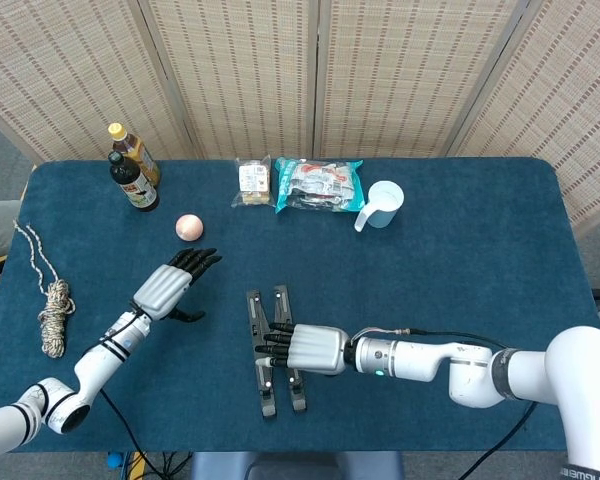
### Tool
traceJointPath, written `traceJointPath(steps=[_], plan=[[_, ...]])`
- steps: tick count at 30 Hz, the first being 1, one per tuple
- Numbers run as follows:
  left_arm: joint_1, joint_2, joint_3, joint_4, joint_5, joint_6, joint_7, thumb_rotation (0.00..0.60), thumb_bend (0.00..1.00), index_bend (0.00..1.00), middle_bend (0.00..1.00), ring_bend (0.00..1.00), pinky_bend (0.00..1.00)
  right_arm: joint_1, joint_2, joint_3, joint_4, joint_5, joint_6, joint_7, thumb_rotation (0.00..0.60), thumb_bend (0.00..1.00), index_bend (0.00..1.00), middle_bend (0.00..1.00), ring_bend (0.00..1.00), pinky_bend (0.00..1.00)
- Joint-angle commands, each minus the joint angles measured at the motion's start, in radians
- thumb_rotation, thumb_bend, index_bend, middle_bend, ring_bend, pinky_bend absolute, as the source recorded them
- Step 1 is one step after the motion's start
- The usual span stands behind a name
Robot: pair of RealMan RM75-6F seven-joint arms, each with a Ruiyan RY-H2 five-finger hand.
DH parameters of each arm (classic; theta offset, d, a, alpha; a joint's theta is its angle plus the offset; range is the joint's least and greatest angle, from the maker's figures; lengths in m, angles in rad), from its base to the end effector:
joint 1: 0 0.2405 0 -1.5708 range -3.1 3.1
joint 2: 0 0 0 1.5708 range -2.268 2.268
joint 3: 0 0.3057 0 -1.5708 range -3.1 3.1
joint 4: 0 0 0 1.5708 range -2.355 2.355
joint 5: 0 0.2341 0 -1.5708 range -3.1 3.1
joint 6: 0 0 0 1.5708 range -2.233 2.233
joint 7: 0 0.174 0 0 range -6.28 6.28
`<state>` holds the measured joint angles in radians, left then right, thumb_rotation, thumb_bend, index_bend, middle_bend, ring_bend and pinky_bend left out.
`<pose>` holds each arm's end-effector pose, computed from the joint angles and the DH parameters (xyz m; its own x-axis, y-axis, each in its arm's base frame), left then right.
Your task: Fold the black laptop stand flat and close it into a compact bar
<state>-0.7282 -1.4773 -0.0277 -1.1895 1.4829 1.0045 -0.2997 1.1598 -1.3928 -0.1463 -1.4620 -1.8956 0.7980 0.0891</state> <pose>-0.2443 0.4249 -0.0122 0.3573 0.2981 0.8851 0.8710 -0.4486 -0.2004 -0.0868 -0.3611 -0.0708 0.8419 -0.0237 0.5392 -0.1388 -0.9749 0.1739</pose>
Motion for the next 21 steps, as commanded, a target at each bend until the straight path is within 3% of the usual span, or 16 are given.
traceJointPath(steps=[1, 21], plan=[[0.006, 0.005, -0.003, -0.002, -0.001, 0.005, -0.002, 0.600, 0.17, 0.04, 0.00, 0.00, 0.00, 0.023, -0.026, -0.002, 0.027, -0.017, -0.024, 0.005, 0.600, 0.00, 0.00, 0.00, 0.00, 0.00], [0.038, 0.010, -0.014, 0.020, 0.010, 0.035, -0.047, 0.600, 0.17, 0.04, 0.00, 0.00, 0.00, 0.113, -0.199, -0.019, 0.229, -0.054, -0.059, 0.052, 0.600, 0.00, 0.00, 0.01, 0.00, 0.00]])
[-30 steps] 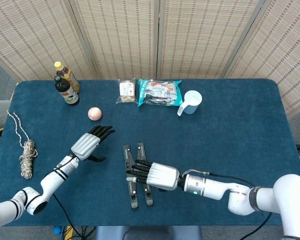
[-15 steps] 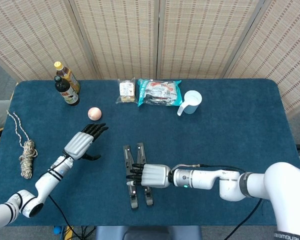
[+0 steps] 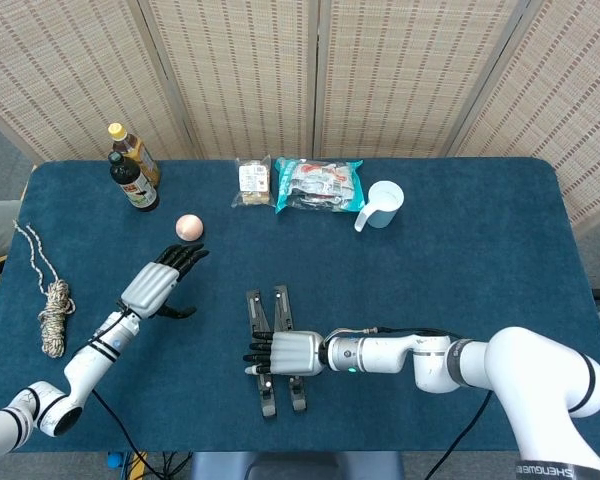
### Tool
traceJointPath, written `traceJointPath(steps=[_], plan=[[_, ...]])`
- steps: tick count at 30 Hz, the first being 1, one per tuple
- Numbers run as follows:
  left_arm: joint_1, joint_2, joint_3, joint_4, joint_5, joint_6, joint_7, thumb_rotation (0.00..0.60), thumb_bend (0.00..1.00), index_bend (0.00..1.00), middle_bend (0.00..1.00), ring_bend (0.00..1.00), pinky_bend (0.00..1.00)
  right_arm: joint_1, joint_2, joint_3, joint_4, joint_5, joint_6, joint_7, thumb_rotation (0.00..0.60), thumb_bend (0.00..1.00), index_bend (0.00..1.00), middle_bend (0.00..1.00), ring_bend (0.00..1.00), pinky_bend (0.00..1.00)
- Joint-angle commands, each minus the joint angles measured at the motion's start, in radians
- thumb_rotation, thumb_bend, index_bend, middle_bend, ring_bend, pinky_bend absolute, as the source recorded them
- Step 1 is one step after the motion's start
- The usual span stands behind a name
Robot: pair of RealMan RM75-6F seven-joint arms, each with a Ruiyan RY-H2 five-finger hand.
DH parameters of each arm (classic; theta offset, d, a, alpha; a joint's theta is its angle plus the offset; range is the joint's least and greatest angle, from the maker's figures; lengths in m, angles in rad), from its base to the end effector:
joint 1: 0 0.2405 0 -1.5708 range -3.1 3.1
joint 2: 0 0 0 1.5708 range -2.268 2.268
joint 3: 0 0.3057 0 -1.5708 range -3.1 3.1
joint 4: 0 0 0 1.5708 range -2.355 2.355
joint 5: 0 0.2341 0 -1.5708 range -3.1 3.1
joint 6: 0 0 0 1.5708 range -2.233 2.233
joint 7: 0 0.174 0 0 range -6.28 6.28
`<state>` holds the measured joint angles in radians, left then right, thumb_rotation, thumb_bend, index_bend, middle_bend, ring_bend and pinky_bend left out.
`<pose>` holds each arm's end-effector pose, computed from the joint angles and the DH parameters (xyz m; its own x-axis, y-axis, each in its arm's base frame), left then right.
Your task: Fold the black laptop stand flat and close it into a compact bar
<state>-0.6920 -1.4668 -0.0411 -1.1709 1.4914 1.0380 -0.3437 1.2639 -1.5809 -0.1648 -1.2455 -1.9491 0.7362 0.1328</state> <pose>-0.2586 0.4238 0.0019 0.3144 0.2758 0.9084 0.8912 -0.4153 -0.1823 -0.0678 -0.3741 -0.1341 0.8844 0.0854 0.4589 0.0100 -0.9864 0.1641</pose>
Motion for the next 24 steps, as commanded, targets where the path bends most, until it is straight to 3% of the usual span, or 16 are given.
traceJointPath(steps=[1, 14, 24], plan=[[0.003, -0.001, -0.001, 0.002, 0.002, 0.003, -0.005, 0.600, 0.17, 0.04, 0.00, 0.00, 0.00, 0.012, -0.014, -0.002, 0.018, -0.001, 0.001, 0.011, 0.600, 0.01, 0.00, 0.03, 0.00, 0.00], [0.012, -0.005, -0.001, 0.015, 0.012, 0.009, -0.026, 0.600, 0.17, 0.04, 0.00, 0.00, 0.00, 0.035, -0.051, -0.020, 0.070, 0.006, 0.011, 0.037, 0.600, 0.05, 0.00, 0.13, 0.00, 0.00], [0.019, -0.006, -0.001, 0.018, 0.017, 0.015, -0.035, 0.600, 0.17, 0.04, 0.00, 0.00, 0.00, 0.046, -0.069, -0.025, 0.092, 0.020, 0.012, 0.048, 0.600, 0.12, 0.07, 0.19, 0.00, 0.00]])
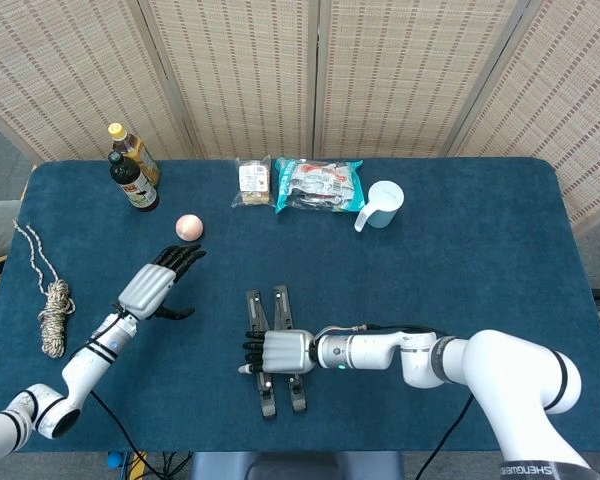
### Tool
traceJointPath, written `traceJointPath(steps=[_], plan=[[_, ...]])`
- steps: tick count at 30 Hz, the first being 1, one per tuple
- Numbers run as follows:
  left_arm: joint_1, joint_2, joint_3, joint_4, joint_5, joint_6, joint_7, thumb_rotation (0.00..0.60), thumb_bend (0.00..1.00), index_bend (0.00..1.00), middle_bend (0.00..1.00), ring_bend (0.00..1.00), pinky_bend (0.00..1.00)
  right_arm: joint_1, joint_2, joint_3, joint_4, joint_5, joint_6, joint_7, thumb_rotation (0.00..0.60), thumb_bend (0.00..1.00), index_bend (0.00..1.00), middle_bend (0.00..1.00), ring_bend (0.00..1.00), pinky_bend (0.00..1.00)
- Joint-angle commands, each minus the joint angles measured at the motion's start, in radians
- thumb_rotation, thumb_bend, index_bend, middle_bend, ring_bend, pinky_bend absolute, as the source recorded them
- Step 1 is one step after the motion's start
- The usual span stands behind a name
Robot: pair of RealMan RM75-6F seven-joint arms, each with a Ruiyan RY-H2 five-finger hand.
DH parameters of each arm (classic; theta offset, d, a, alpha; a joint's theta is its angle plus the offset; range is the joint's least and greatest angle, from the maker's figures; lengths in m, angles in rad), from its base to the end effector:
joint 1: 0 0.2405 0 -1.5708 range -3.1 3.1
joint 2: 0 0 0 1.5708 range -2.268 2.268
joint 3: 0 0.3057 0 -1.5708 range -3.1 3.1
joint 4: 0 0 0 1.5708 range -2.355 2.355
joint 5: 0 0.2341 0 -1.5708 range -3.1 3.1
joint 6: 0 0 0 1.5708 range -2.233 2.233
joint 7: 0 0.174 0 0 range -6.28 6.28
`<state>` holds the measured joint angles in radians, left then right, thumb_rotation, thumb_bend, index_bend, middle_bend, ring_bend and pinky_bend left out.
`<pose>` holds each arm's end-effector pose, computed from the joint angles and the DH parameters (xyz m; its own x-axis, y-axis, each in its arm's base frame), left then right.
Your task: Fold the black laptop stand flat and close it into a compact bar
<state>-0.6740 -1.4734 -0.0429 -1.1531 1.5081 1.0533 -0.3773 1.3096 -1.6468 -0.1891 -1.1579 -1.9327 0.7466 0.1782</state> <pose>-0.2651 0.4205 0.0030 0.2905 0.2760 0.9162 0.8990 -0.4067 -0.1625 -0.0575 -0.3819 -0.1525 0.8871 0.0912 0.4524 0.0207 -0.9872 0.1584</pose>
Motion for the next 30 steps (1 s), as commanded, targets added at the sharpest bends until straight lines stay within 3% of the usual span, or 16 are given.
traceJointPath(steps=[1, 11, 16, 20, 23, 25, 28, 30], plan=[[0.001, 0.000, 0.000, 0.001, 0.001, -0.001, -0.003, 0.600, 0.17, 0.04, 0.00, 0.00, 0.00, 0.000, -0.005, -0.002, 0.007, 0.006, 0.001, 0.004, 0.600, 0.13, 0.08, 0.21, 0.00, 0.00], [0.003, -0.003, -0.002, 0.003, 0.006, 0.004, -0.007, 0.600, 0.17, 0.04, 0.00, 0.00, 0.00, -0.002, -0.022, -0.004, 0.035, 0.015, 0.022, 0.014, 0.600, 0.18, 0.24, 0.34, 0.00, 0.00], [0.002, -0.004, -0.002, 0.004, 0.009, 0.003, -0.007, 0.600, 0.17, 0.04, 0.00, 0.00, 0.00, -0.016, -0.035, -0.008, 0.065, 0.015, 0.061, 0.028, 0.600, 0.21, 0.39, 0.46, 0.09, 0.00], [0.001, -0.008, -0.002, 0.006, 0.010, 0.000, -0.007, 0.600, 0.17, 0.04, 0.00, 0.00, 0.00, -0.022, -0.041, -0.010, 0.086, 0.016, 0.076, 0.037, 0.600, 0.22, 0.43, 0.50, 0.13, 0.00], [-0.001, -0.010, -0.004, 0.008, 0.010, -0.001, -0.008, 0.600, 0.17, 0.04, 0.00, 0.00, 0.00, -0.020, -0.037, -0.012, 0.082, 0.022, 0.066, 0.044, 0.600, 0.22, 0.40, 0.41, 0.11, 0.00], [-0.001, -0.011, -0.005, 0.009, 0.009, -0.001, -0.007, 0.600, 0.17, 0.04, 0.00, 0.00, 0.00, -0.018, -0.030, -0.009, 0.070, 0.033, 0.055, 0.044, 0.600, 0.21, 0.23, 0.24, 0.04, 0.00], [-0.003, -0.012, -0.006, 0.010, 0.009, -0.003, -0.005, 0.600, 0.17, 0.04, 0.00, 0.00, 0.00, -0.025, -0.023, 0.002, 0.057, 0.046, 0.057, 0.025, 0.600, 0.21, 0.01, 0.07, 0.00, 0.00], [-0.005, -0.011, -0.008, 0.009, 0.008, -0.005, -0.004, 0.600, 0.17, 0.04, 0.00, 0.00, 0.00, -0.034, -0.014, 0.011, 0.045, 0.060, 0.062, 0.015, 0.600, 0.19, 0.00, 0.01, 0.00, 0.00]])
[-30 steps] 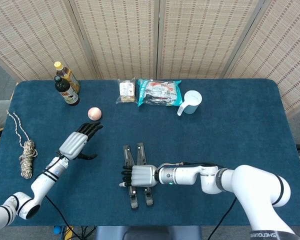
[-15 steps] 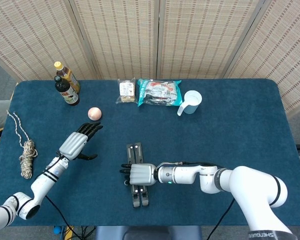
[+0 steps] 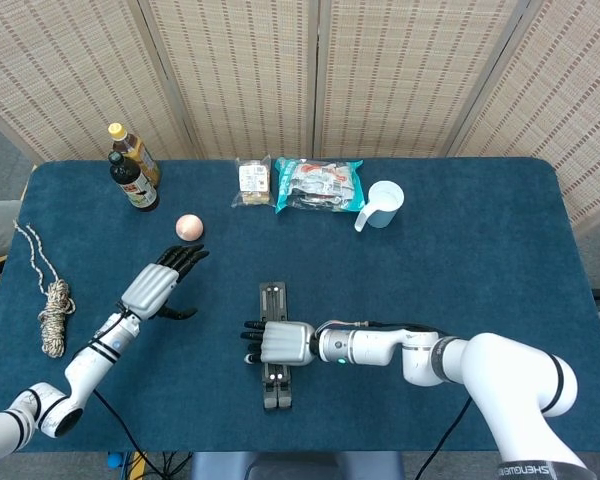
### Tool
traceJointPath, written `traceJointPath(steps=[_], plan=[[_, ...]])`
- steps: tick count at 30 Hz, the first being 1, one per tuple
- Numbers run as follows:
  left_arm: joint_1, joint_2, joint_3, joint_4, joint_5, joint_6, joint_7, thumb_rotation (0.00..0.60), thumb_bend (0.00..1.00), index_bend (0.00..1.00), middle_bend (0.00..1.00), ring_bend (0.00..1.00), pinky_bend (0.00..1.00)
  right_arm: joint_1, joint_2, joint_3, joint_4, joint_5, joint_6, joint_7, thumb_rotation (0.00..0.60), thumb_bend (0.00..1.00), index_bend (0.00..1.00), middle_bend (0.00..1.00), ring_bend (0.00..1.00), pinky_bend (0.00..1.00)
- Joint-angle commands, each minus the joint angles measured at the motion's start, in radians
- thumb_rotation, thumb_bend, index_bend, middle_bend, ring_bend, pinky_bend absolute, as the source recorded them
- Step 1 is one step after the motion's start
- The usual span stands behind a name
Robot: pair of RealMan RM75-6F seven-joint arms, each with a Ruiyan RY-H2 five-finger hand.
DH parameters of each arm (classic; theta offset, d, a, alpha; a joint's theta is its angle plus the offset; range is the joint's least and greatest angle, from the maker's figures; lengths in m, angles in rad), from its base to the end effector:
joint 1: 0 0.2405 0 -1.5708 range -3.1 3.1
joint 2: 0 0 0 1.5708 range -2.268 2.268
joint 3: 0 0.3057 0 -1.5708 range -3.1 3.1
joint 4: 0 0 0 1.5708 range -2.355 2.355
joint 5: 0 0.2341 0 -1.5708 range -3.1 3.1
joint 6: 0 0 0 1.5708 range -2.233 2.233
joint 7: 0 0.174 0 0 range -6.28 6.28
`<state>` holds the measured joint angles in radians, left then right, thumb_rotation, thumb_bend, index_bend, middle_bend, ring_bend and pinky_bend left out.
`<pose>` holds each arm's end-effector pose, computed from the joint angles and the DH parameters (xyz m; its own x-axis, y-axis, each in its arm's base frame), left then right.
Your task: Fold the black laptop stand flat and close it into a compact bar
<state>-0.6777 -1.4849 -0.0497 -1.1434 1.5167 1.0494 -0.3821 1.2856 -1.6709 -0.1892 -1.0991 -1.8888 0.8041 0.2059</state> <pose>-0.2617 0.4221 -0.0009 0.2880 0.2768 0.9167 0.8966 -0.4141 -0.1566 -0.0592 -0.3941 -0.1512 0.8609 0.0470 0.5066 -0.0516 -0.9825 0.1789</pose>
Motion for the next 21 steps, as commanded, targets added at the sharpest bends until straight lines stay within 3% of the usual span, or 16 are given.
traceJointPath(steps=[1, 9, 15, 21], plan=[[-0.002, 0.001, -0.002, -0.001, -0.001, -0.002, 0.003, 0.600, 0.17, 0.04, 0.00, 0.00, 0.00, -0.017, 0.017, 0.018, -0.023, 0.025, 0.010, -0.023, 0.600, 0.18, 0.00, 0.00, 0.00, 0.00], [-0.009, 0.018, -0.013, -0.014, -0.005, -0.002, 0.029, 0.600, 0.17, 0.04, 0.00, 0.00, 0.00, -0.114, 0.128, 0.082, -0.146, 0.140, 0.076, -0.123, 0.600, 0.15, 0.00, 0.00, 0.00, 0.00], [0.003, 0.043, -0.027, -0.027, -0.024, 0.015, 0.068, 0.600, 0.17, 0.04, 0.00, 0.00, 0.00, -0.260, 0.290, 0.126, -0.328, 0.285, 0.180, -0.251, 0.600, 0.15, 0.00, 0.00, 0.00, 0.00], [0.036, 0.073, -0.040, -0.045, -0.067, 0.037, 0.112, 0.600, 0.17, 0.04, 0.00, 0.00, 0.00, -0.413, 0.440, 0.129, -0.458, 0.394, 0.300, -0.333, 0.600, 0.15, 0.00, 0.00, 0.00, 0.00]])
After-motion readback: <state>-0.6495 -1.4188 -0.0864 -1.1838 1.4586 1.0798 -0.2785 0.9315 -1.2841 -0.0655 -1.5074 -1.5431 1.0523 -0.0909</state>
